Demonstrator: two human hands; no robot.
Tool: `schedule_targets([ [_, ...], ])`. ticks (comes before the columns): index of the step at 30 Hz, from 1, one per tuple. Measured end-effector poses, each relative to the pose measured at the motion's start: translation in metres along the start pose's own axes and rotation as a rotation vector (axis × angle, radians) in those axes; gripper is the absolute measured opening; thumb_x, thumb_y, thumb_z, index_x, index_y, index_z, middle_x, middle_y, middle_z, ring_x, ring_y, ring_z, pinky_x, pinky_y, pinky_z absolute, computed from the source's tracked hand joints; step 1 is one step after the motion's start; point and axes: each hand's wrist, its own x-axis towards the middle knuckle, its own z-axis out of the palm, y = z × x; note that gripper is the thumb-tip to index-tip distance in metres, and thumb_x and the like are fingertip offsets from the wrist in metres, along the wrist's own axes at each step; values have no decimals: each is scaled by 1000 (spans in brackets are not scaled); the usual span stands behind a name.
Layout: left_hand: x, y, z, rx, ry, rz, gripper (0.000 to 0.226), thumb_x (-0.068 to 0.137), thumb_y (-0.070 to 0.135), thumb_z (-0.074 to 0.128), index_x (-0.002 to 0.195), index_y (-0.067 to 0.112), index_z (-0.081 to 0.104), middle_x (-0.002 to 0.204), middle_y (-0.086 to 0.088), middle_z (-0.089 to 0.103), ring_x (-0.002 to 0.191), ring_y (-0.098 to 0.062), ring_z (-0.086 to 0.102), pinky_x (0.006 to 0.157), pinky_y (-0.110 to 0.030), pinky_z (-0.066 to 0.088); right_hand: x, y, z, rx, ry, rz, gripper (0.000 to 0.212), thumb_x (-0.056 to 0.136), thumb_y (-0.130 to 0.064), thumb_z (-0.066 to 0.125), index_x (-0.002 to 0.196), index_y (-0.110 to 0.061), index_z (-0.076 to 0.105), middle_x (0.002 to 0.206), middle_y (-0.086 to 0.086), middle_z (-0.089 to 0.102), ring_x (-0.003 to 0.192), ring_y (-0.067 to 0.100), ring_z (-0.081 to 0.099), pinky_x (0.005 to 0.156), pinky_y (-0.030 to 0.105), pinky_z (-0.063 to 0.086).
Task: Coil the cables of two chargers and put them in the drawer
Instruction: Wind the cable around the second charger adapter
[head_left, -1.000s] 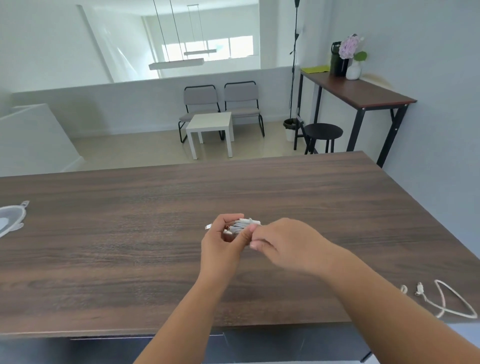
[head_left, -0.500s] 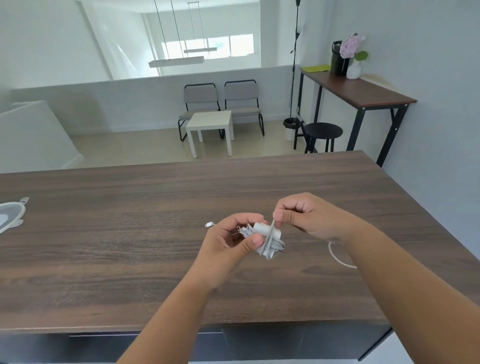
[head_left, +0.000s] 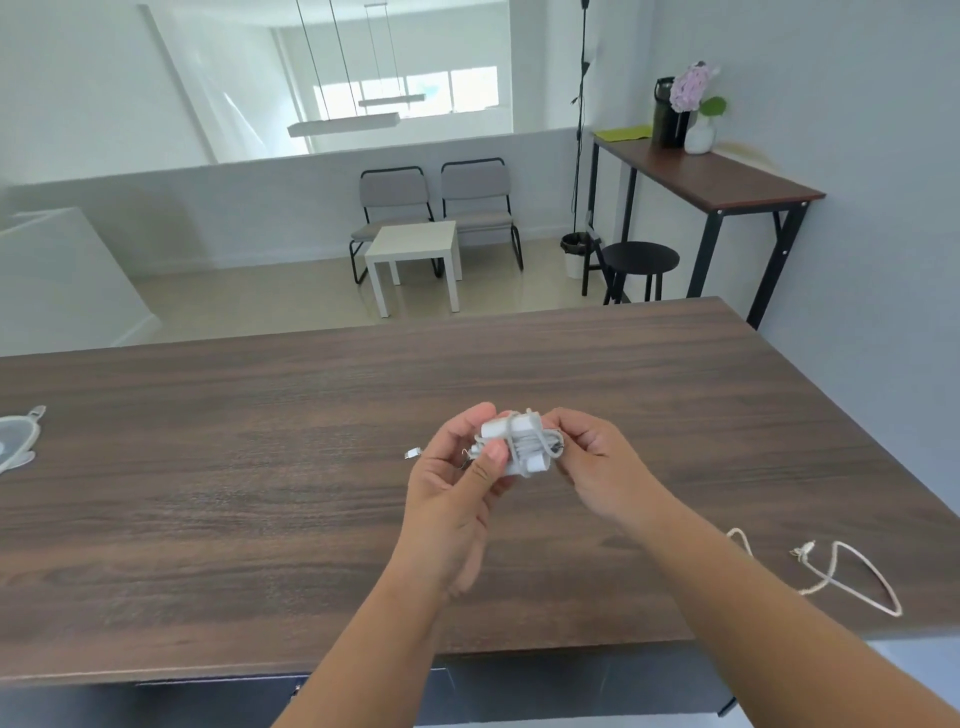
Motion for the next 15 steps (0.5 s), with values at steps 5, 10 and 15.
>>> schedule_targets([
  [5,7,-3,-1,62,192,73,36,72,12,77,106,15,68,98,-4,73,86,-15,68,69,-21,56,-26,-3,17,-522,-121,-26,21,100,-34,46,106,-28,65,81,-7,70,74,10,62,68,28,46],
  [10,5,-3,-16,559,120,177,45,67,21,81,110,18,71,97,1,76,83,-11,69,75,-21,55,-25,-45,0,-790,-321,-155,25,97,-34,47,77,-24,56,66,-9,55,62,11,49,61,33,39],
  [15,-3,1,-14,545,-68,121,37,74,13,75,110,16,70,95,1,77,87,-7,70,76,-17,54,0,-65,-34,-632,-355,-79,21,89,-38,63,77,-21,68,64,-1,62,54,4,47,54,20,37],
])
